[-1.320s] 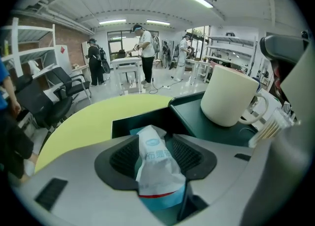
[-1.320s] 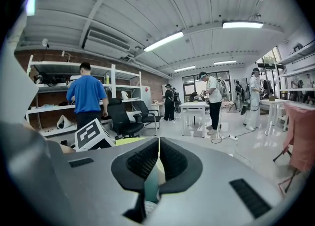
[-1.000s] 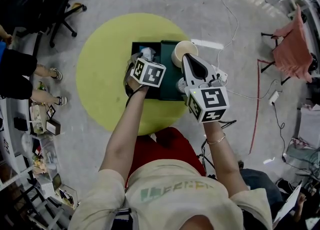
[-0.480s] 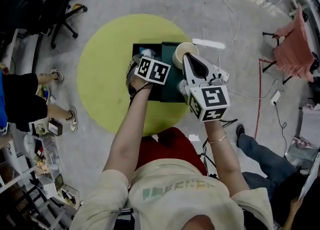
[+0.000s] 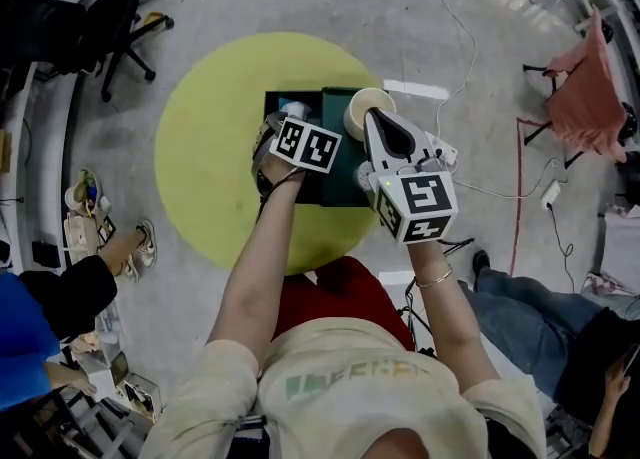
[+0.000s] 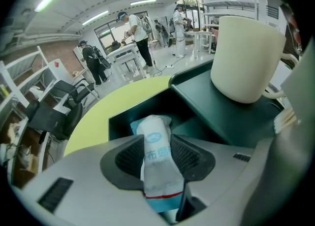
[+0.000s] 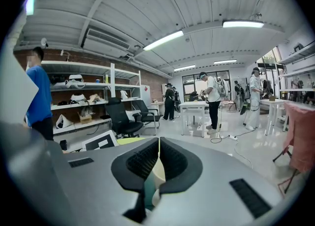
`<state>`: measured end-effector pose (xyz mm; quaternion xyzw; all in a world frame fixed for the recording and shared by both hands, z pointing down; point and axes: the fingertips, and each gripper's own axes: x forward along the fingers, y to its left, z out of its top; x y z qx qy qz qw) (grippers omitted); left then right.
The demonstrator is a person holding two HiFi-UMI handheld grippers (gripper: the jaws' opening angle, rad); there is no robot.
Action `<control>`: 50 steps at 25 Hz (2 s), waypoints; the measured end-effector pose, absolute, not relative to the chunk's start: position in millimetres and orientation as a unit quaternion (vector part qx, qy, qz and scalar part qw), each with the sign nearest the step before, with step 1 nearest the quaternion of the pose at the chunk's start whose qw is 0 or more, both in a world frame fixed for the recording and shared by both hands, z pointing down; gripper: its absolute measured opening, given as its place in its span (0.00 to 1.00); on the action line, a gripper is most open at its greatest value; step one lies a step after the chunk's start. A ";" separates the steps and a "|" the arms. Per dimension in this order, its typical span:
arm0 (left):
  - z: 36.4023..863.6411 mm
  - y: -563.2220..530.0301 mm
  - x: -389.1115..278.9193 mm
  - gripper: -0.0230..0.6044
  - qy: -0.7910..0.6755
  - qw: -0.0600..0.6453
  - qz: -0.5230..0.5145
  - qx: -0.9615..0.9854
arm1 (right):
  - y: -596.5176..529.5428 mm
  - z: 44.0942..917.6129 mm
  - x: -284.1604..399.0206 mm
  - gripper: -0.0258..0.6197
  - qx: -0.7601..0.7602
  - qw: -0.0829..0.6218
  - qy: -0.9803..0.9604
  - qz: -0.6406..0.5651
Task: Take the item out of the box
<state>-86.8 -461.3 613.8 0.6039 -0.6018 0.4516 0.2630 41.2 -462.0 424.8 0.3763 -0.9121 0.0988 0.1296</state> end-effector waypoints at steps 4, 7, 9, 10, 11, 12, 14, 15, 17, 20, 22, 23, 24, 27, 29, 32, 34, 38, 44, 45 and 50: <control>612.4 -460.3 -85.8 0.32 -0.601 0.259 0.446 0.610 | -459.4 424.0 41.2 0.10 0.377 0.131 -0.912 0.099; 612.2 -458.2 -84.1 0.32 -0.603 0.253 0.444 0.612 | -457.6 425.4 43.5 0.10 0.377 0.131 -0.912 0.095; 610.3 -456.7 -84.2 0.32 -0.606 0.249 0.442 0.613 | -456.6 425.6 44.3 0.10 0.378 0.131 -0.912 0.094; 608.3 -456.1 -84.5 0.32 -0.607 0.247 0.440 0.614 | -455.9 425.0 44.3 0.10 0.378 0.131 -0.912 0.094; 605.6 -455.6 -85.0 0.32 -0.608 0.245 0.439 0.614 | -455.1 424.2 43.9 0.10 0.378 0.131 -0.912 0.094; 602.4 -455.1 -85.7 0.32 -0.610 0.243 0.436 0.615 | -454.0 423.2 42.9 0.10 0.377 0.131 -0.912 0.093; 595.6 -453.6 -87.1 0.32 -0.613 0.240 0.430 0.618 | -450.7 421.0 40.5 0.10 0.376 0.131 -0.913 0.092; 592.2 -452.5 -87.2 0.32 -0.614 0.239 0.426 0.620 | -448.5 419.6 39.6 0.10 0.376 0.130 -0.913 0.092; 585.7 -450.3 -86.6 0.32 -0.616 0.236 0.419 0.624 | -444.3 416.8 38.5 0.10 0.375 0.129 -0.914 0.090; 576.4 -446.7 -87.0 0.32 -0.620 0.228 0.410 0.629 | -438.6 413.0 36.1 0.10 0.375 0.126 -0.915 0.086; 571.4 -444.8 -86.7 0.32 -0.622 0.223 0.405 0.632 | -435.0 410.8 35.4 0.10 0.375 0.123 -0.915 0.084; 569.0 -444.2 -86.5 0.32 -0.622 0.221 0.403 0.634 | -433.5 409.6 35.1 0.10 0.375 0.122 -0.915 0.083; 566.4 -443.7 -86.6 0.32 -0.623 0.219 0.400 0.635 | -432.2 408.2 34.5 0.10 0.375 0.121 -0.916 0.082; 557.4 -441.3 -90.7 0.31 -0.626 0.215 0.393 0.639 | -427.7 401.9 29.6 0.10 0.376 0.120 -0.916 0.077; 550.7 -440.8 -93.7 0.31 -0.629 0.208 0.389 0.640 | -425.1 397.4 27.7 0.10 0.378 0.118 -0.915 0.076; 540.4 -438.1 -90.5 0.31 -0.631 0.203 0.376 0.648 | -418.8 392.9 29.2 0.10 0.380 0.116 -0.915 0.073; 532.9 -435.7 -89.0 0.31 -0.631 0.201 0.366 0.654 | -414.3 390.5 29.1 0.10 0.382 0.115 -0.914 0.071; 518.7 -429.9 -87.8 0.31 -0.633 0.194 0.350 0.662 | -405.9 385.8 28.3 0.10 0.384 0.113 -0.914 0.068; 495.9 -419.1 -88.4 0.31 -0.639 0.178 0.328 0.673 | -390.2 378.3 26.2 0.10 0.387 0.106 -0.914 0.061; 492.2 -416.8 -88.7 0.31 -0.639 0.176 0.325 0.675 | -387.3 377.1 25.5 0.10 0.387 0.105 -0.914 0.061; 474.8 -405.0 -91.4 0.31 -0.642 0.166 0.302 0.684 | -373.7 372.4 20.1 0.10 0.388 0.099 -0.914 0.056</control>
